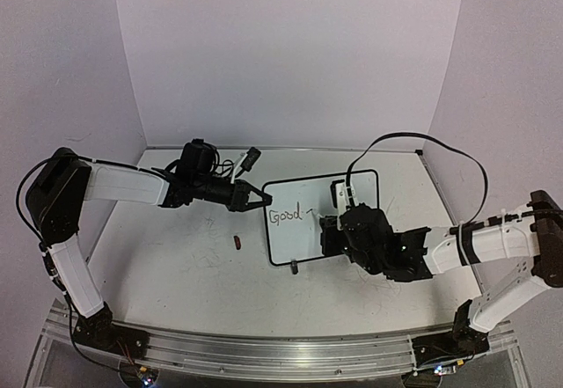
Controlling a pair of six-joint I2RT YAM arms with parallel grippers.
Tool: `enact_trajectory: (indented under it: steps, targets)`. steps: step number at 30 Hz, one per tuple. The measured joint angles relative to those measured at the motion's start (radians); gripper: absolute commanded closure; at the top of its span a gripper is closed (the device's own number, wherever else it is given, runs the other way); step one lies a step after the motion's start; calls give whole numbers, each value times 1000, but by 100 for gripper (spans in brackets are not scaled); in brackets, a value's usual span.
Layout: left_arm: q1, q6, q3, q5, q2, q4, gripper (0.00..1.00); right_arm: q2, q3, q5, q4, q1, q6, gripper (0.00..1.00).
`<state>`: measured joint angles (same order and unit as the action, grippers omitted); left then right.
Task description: Write a sentence on the whiteboard
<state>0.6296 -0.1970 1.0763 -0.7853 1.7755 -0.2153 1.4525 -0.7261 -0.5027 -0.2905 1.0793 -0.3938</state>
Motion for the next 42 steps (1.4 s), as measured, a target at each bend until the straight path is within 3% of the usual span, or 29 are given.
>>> enact_trajectory:
  steps: [17,42]
  targets:
    - [0,0,0,0,0,0,100,5,0,33,-32,-6,46,100]
    - [0,0,0,0,0,2,100,1,37,82,-27,-6,-14,100]
